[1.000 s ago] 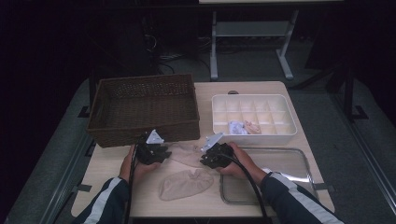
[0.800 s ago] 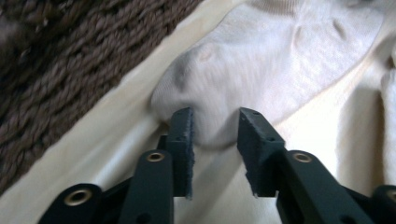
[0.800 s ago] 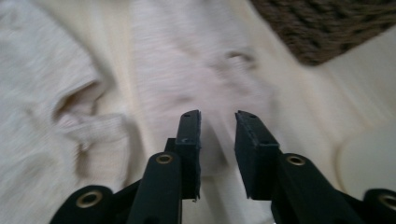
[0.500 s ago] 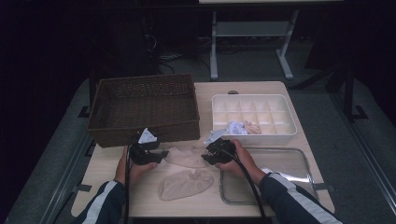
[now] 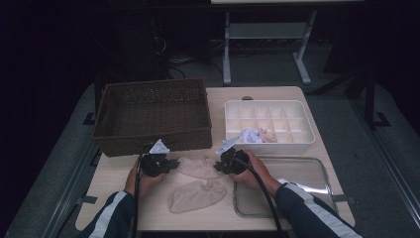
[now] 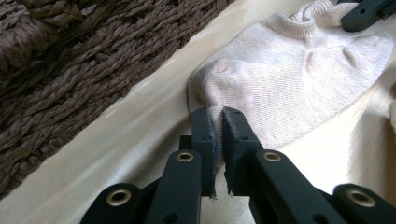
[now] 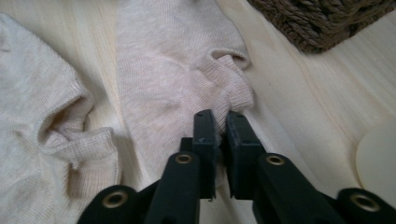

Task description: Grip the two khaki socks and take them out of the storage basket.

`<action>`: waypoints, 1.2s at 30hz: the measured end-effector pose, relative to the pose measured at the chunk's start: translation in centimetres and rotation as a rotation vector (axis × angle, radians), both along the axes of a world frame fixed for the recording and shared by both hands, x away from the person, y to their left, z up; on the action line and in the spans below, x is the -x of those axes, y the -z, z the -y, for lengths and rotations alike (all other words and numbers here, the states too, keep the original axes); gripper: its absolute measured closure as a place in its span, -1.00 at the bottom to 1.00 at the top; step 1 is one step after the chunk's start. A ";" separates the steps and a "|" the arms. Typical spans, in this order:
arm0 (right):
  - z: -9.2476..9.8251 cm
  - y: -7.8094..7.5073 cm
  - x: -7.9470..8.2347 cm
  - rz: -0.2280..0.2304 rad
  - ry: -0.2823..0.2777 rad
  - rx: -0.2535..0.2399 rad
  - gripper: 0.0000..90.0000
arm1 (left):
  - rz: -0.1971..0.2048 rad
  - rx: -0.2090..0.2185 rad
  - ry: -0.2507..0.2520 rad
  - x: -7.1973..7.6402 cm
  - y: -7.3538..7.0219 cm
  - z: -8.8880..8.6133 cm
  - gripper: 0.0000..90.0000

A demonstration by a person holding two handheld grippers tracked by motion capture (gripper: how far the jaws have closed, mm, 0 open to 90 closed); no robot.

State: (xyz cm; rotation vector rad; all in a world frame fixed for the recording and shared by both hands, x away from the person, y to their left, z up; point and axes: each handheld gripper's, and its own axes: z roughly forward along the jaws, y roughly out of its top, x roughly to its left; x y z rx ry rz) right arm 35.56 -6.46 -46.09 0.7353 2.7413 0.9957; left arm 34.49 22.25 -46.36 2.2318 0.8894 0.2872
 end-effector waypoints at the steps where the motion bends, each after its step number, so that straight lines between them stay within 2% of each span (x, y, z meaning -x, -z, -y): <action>1: 0.0 0.0 0.0 0.000 0.000 0.000 0.89 | 0.000 -0.007 0.001 0.0 -0.1 0.0 0.88; 2: 0.1 0.1 -0.1 0.013 0.002 -0.002 0.89 | 0.004 -0.004 0.000 0.1 -0.2 0.0 0.89; 3: 0.1 0.0 -0.1 -0.001 0.019 -0.011 0.89 | 0.007 0.000 -0.003 0.1 -0.4 -0.1 0.89; 4: 0.3 -0.3 -0.1 0.020 0.020 -0.018 0.90 | 0.011 0.013 -0.008 0.2 -0.8 -0.2 0.89; 8: 0.7 -1.3 0.0 0.036 0.023 -0.049 0.90 | 0.051 0.078 -0.025 1.4 -3.1 -1.1 0.89; 9: 0.8 -1.9 0.3 0.033 0.024 -0.071 0.90 | 0.061 0.102 -0.036 2.0 -3.7 -1.3 0.89; 12: 1.3 -3.4 1.0 0.023 -0.005 -0.120 0.90 | 0.083 0.135 -0.038 4.1 -5.0 -1.9 0.89; 15: 1.6 -4.4 2.1 0.027 -0.049 -0.123 0.89 | 0.075 0.148 -0.025 6.5 -5.5 -2.2 0.89; 17: 1.6 -4.7 2.7 0.010 -0.077 -0.121 0.89 | 0.057 0.162 -0.018 8.0 -5.3 -2.2 0.88; 18: 1.6 -4.7 3.0 0.009 -0.083 -0.117 0.89 | 0.048 0.152 -0.006 8.9 -5.1 -2.1 0.88; 20: 1.6 -4.5 3.5 -0.024 -0.096 -0.105 0.89 | 0.034 0.142 0.003 10.1 -4.6 -1.9 0.88; 21: 1.7 -4.2 3.6 -0.015 -0.115 -0.088 0.89 | 0.019 0.140 0.009 10.7 -4.3 -1.7 0.88; 23: 1.5 -3.7 4.0 -0.043 -0.126 -0.063 0.89 | -0.004 0.096 0.039 11.8 -3.6 -1.1 0.88; 24: 1.5 -3.2 4.1 -0.039 -0.137 -0.047 0.89 | -0.012 0.095 0.038 12.1 -3.4 -0.9 0.88; 25: 1.4 -3.1 4.2 -0.055 -0.139 -0.038 0.89 | -0.019 0.091 0.040 12.4 -3.1 -0.8 0.88; 28: 1.0 -2.3 4.3 -0.078 -0.154 -0.007 0.88 | -0.049 0.027 0.067 12.6 -2.0 -0.3 0.88; 30: 0.6 -1.6 4.3 -0.065 -0.159 0.023 0.86 | -0.073 0.001 0.072 12.3 -1.3 -0.1 0.88; 32: 0.4 -0.9 4.1 -0.057 -0.152 0.052 0.83 | -0.078 -0.030 0.081 12.3 -0.9 0.2 0.87; 34: 0.4 -0.8 4.0 -0.059 -0.152 0.051 0.83 | -0.075 -0.020 0.078 12.0 -0.8 0.2 0.87; 36: 0.5 -0.7 3.9 -0.061 -0.142 0.051 0.85 | -0.060 -0.031 0.078 11.8 -0.8 0.2 0.86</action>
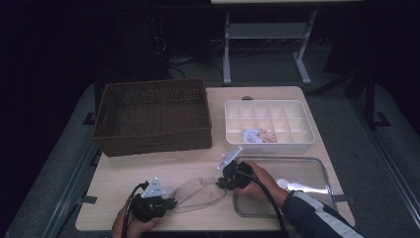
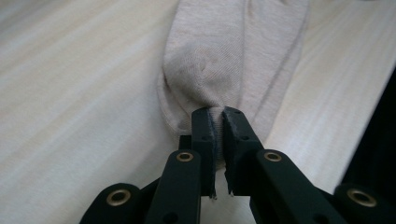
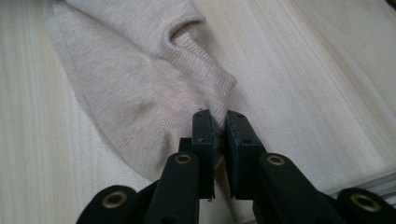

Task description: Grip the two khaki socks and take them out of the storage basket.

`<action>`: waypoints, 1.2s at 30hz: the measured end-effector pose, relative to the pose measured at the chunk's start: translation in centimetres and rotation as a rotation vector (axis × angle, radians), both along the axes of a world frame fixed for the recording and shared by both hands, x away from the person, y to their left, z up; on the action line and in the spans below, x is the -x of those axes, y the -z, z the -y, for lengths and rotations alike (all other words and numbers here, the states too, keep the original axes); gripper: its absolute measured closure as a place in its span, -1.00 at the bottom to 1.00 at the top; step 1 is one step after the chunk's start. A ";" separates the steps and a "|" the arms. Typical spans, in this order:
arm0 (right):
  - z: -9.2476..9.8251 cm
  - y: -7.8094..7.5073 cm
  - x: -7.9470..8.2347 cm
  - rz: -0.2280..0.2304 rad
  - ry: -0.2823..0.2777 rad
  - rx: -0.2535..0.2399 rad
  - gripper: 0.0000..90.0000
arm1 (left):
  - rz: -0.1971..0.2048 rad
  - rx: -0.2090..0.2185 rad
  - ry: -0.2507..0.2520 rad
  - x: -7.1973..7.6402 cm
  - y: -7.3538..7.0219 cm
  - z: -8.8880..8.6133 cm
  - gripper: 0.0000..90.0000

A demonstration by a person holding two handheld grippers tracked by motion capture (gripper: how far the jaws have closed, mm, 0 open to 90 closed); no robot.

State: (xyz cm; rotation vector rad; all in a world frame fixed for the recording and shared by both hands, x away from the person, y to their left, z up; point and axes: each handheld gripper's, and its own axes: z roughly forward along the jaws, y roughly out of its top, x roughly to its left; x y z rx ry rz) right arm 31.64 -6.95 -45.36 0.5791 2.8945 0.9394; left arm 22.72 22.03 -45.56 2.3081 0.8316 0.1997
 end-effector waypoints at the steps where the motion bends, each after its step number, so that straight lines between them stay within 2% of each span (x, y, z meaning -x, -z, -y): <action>1: 0.0 0.0 0.0 0.002 -0.001 0.002 0.86 | 0.008 -0.003 -0.006 -0.2 0.0 0.0 0.86; 6: 0.2 0.0 -0.2 0.017 0.017 0.003 0.87 | 0.050 -0.035 -0.028 -1.8 -0.1 -0.1 0.87; 9: 0.3 -0.3 -0.3 0.027 0.026 0.006 0.88 | 0.068 0.009 -0.029 -2.5 -1.0 -0.3 0.88; 12: 1.1 -1.4 -0.6 0.010 0.044 -0.044 0.88 | 0.096 0.040 -0.026 -2.2 -2.1 -0.4 0.88; 13: 1.3 -1.6 -0.5 0.007 0.046 -0.048 0.89 | 0.095 0.051 -0.018 -1.9 -2.4 -0.5 0.88; 15: 1.4 -1.7 -0.4 0.002 0.044 -0.052 0.88 | 0.098 0.044 -0.016 -1.3 -2.4 -0.5 0.88; 17: 1.2 -1.6 -0.4 0.002 0.032 -0.042 0.88 | 0.077 0.038 -0.005 -1.0 -2.0 -0.5 0.87; 19: 1.1 -1.3 -0.4 0.003 0.031 -0.036 0.88 | 0.060 0.008 -0.011 -0.9 -1.3 -0.5 0.83; 20: 0.9 -1.2 -0.3 -0.008 0.040 -0.031 0.86 | 0.051 -0.006 -0.019 -0.9 -1.0 -0.5 0.78; 21: 0.8 -1.0 -0.4 0.006 0.034 -0.022 0.85 | 0.048 -0.023 -0.038 -1.0 -0.7 -0.5 0.69; 22: 0.6 -0.8 -0.4 0.014 0.034 -0.013 0.81 | 0.056 -0.044 -0.071 -1.2 -0.5 -0.5 0.47; 23: 0.5 -0.7 -0.4 0.016 0.035 -0.006 0.74 | 0.055 -0.047 -0.097 -1.4 -0.3 -0.6 0.31; 25: 0.4 -0.5 -0.5 0.021 0.055 -0.004 0.55 | 0.059 0.013 -0.123 -1.5 -0.6 -1.1 0.08; 27: 0.5 -0.5 -0.6 0.032 0.070 -0.009 0.49 | 0.098 0.048 -0.133 -1.6 -1.1 -1.3 -0.08; 29: 0.7 -1.0 -0.4 0.044 0.067 -0.042 0.55 | 0.110 0.093 -0.144 -1.8 -1.5 -1.4 -0.18; 30: 0.8 -1.2 -0.4 0.070 0.065 -0.050 0.61 | 0.120 0.093 -0.146 -2.0 -1.6 -1.4 -0.21; 32: 0.7 -1.8 0.0 0.084 0.065 -0.077 0.77 | 0.118 0.072 -0.138 -2.6 -1.4 -1.1 -0.23; 34: 0.5 -2.2 0.4 0.117 0.057 -0.077 0.88 | 0.100 0.065 -0.134 -3.3 -1.0 -0.9 -0.25; 36: 0.2 -2.2 0.6 0.133 0.043 -0.068 0.92 | 0.079 0.077 -0.123 -3.8 -0.6 -0.7 -0.27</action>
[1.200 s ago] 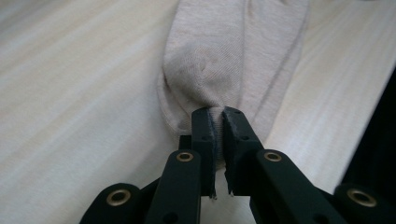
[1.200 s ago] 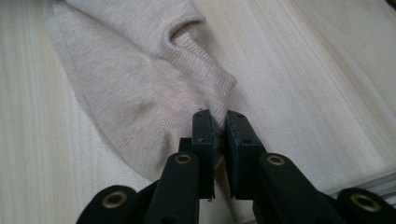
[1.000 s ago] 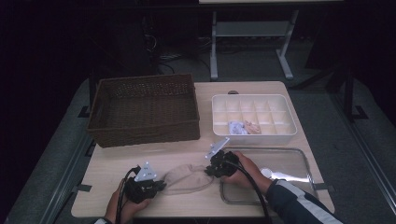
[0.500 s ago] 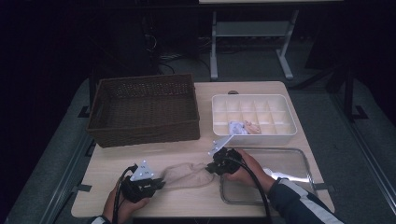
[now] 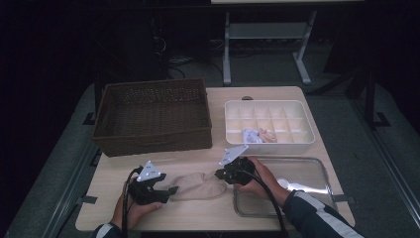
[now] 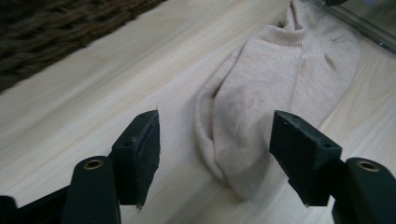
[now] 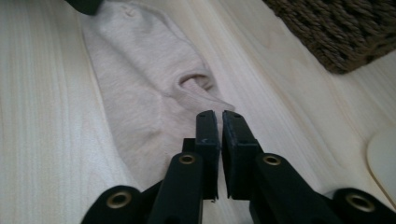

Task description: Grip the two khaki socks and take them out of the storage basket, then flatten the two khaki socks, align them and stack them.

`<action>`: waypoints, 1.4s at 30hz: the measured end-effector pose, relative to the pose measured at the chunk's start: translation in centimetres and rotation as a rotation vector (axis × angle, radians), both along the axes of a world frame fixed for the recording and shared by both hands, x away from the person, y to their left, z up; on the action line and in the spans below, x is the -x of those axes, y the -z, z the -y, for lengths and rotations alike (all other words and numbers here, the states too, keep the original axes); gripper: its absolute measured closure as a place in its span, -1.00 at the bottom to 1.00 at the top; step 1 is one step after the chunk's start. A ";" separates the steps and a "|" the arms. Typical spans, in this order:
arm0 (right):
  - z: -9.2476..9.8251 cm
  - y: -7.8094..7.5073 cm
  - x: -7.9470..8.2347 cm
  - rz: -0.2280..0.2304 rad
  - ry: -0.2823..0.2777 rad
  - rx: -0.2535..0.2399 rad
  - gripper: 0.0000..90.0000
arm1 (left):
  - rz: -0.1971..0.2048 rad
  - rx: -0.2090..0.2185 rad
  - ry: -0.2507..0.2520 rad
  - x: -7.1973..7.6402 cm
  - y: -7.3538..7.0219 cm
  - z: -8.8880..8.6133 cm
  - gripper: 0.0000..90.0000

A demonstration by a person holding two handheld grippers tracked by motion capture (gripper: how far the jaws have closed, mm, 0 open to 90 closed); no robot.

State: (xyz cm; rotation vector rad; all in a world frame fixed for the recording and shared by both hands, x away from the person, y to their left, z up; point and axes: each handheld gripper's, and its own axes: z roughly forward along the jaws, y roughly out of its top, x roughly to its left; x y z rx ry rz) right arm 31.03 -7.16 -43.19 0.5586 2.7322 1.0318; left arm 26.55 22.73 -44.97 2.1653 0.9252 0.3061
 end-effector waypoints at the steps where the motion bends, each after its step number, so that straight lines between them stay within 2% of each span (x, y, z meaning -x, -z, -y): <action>1: -0.1 0.1 0.1 0.019 -0.018 -0.003 0.94 | -0.005 -0.007 -0.003 -0.3 0.2 0.2 -0.28; 3: -0.5 0.2 0.5 0.001 -0.043 -0.024 0.96 | -0.021 -0.012 -0.001 -0.8 0.5 0.3 -0.32; 4: -0.7 0.3 0.5 0.014 -0.047 -0.013 0.97 | -0.021 -0.026 0.002 -1.1 0.6 0.4 -0.32; 6: -1.3 0.8 0.7 0.003 -0.066 -0.001 0.97 | -0.031 -0.036 0.001 -1.5 0.9 0.5 -0.34; 7: -1.5 1.2 0.6 0.021 -0.078 0.016 0.97 | -0.041 -0.044 -0.001 -1.8 1.1 0.5 -0.34; 8: -1.8 1.4 0.7 0.013 -0.070 0.027 0.97 | -0.040 -0.059 -0.001 -2.0 1.3 0.6 -0.34; 11: -1.9 2.4 0.3 0.001 -0.077 0.046 0.97 | -0.030 -0.060 0.013 -2.5 1.5 0.7 -0.33; 12: -1.8 2.4 0.1 -0.005 -0.080 0.037 0.97 | -0.025 -0.064 0.016 -2.7 1.5 0.6 -0.33; 14: -1.6 2.3 0.1 -0.001 -0.070 0.053 0.97 | -0.023 -0.068 0.027 -2.9 1.5 0.7 -0.28; 16: -1.5 2.5 -0.1 -0.024 -0.060 0.041 0.98 | -0.020 -0.069 0.040 -3.1 1.5 0.7 -0.26; 19: -1.2 2.6 -0.4 -0.018 -0.056 0.051 0.98 | -0.017 -0.067 0.050 -3.5 1.5 0.9 -0.21; 27: -0.4 2.5 -1.2 -0.009 -0.002 0.075 0.98 | -0.009 -0.063 0.073 -5.2 1.6 2.0 -0.15; 32: 0.1 2.5 -2.0 -0.018 0.032 0.070 0.98 | -0.008 -0.066 0.088 -6.2 1.6 2.5 -0.13; 37: 0.3 2.5 -2.2 -0.020 0.031 0.066 0.98 | -0.017 -0.063 0.068 -6.2 1.5 2.4 -0.18; 39: 0.3 2.5 -2.2 -0.024 0.029 0.064 0.98 | -0.024 -0.048 0.063 -6.1 1.5 2.2 -0.25; 42: 0.3 2.4 -2.2 -0.031 0.028 0.054 0.98 | -0.013 -0.032 0.068 -6.0 1.1 2.1 -0.31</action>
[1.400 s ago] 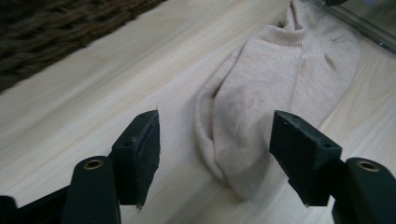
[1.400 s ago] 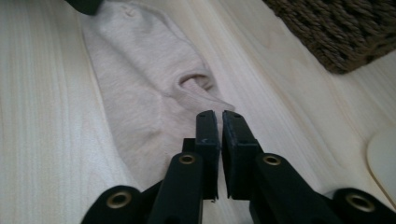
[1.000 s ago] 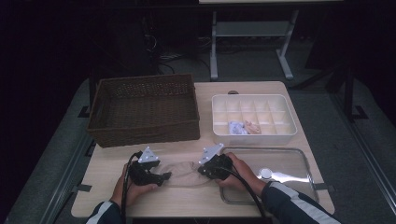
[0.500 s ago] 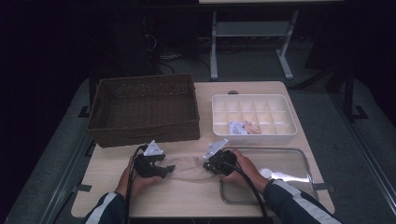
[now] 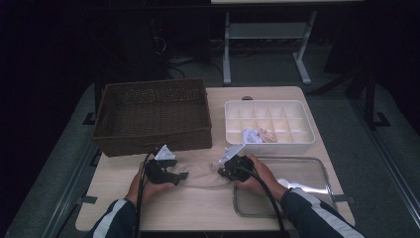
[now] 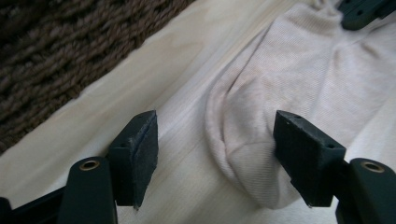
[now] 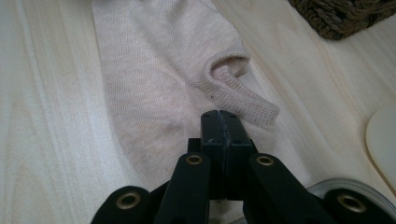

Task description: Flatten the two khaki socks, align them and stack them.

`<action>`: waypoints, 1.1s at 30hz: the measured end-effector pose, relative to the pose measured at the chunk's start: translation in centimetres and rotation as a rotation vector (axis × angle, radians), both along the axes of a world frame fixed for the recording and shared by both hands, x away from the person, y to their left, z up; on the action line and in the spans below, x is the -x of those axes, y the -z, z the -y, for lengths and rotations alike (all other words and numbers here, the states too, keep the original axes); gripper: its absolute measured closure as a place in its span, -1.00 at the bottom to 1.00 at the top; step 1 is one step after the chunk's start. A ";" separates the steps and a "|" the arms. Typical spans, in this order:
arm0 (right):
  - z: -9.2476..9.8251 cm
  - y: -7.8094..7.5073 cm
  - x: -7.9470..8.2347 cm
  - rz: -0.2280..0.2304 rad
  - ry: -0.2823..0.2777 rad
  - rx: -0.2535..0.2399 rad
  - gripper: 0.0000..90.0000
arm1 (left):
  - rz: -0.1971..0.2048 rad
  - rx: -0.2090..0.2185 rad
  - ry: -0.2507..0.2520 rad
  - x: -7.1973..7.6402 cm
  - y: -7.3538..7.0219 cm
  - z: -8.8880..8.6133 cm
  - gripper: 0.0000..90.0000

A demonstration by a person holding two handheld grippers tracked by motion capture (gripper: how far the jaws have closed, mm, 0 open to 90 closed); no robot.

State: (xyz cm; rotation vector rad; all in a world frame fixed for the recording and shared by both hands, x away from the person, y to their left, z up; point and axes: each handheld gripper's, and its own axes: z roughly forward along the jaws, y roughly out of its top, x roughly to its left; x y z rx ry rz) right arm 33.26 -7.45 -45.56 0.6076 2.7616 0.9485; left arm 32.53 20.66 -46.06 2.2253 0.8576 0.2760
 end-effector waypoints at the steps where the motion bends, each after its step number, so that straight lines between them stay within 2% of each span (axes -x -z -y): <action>1: 0.0 -0.1 0.0 0.001 -0.002 -0.004 0.98 | -0.005 0.009 -0.003 0.1 -0.1 0.0 -0.31; 4: -0.1 -0.8 0.2 0.017 -0.004 -0.032 0.98 | -0.012 -0.006 0.004 0.0 0.1 0.0 -0.32; 6: -0.6 -1.2 0.3 0.029 -0.011 -0.052 0.98 | -0.020 0.006 0.011 0.0 0.3 0.1 -0.33; 7: -0.9 -1.3 0.4 0.030 -0.018 -0.054 0.98 | -0.019 -0.004 0.006 0.0 0.4 0.2 -0.34; 9: -1.5 -1.6 0.5 0.038 -0.032 -0.058 0.97 | -0.016 0.006 0.003 0.0 0.3 0.2 -0.36; 10: -1.8 -1.6 0.6 0.037 -0.042 -0.055 0.97 | -0.002 -0.002 -0.004 0.0 0.2 0.2 -0.37; 11: -2.0 -1.5 0.6 0.050 -0.050 -0.048 0.97 | 0.011 0.006 -0.007 -0.1 0.0 0.2 -0.37; 13: -2.3 -1.0 0.5 0.037 -0.048 -0.026 0.97 | 0.004 0.047 -0.010 -0.1 -0.3 0.0 -0.36; 15: -2.5 -0.4 0.4 0.018 -0.042 -0.021 0.96 | 0.001 0.023 -0.003 -0.2 -0.2 0.2 -0.36; 17: -2.8 0.0 0.4 0.027 -0.052 -0.008 0.96 | -0.008 -0.012 0.000 -0.2 0.2 0.5 -0.36; 19: -2.9 0.0 0.5 0.030 -0.052 -0.004 0.94 | -0.021 -0.012 -0.002 -0.1 0.5 0.6 -0.33; 24: -3.2 0.0 0.6 0.039 -0.060 0.009 0.93 | -0.013 -0.042 0.008 0.0 0.4 0.7 -0.29; 28: -3.8 0.0 0.4 0.052 -0.069 0.027 0.93 | -0.028 -0.042 0.030 0.1 0.1 0.8 -0.02; 30: -4.0 0.0 0.4 0.056 -0.075 0.034 0.93 | -0.048 -0.022 0.048 0.1 0.0 0.7 0.26; 32: -4.0 0.0 0.3 0.053 -0.070 0.032 0.93 | -0.061 -0.010 0.060 0.0 0.0 0.6 0.41; 33: -4.0 0.1 0.3 0.054 -0.069 0.032 0.93 | -0.083 0.008 0.063 0.0 0.1 0.5 0.50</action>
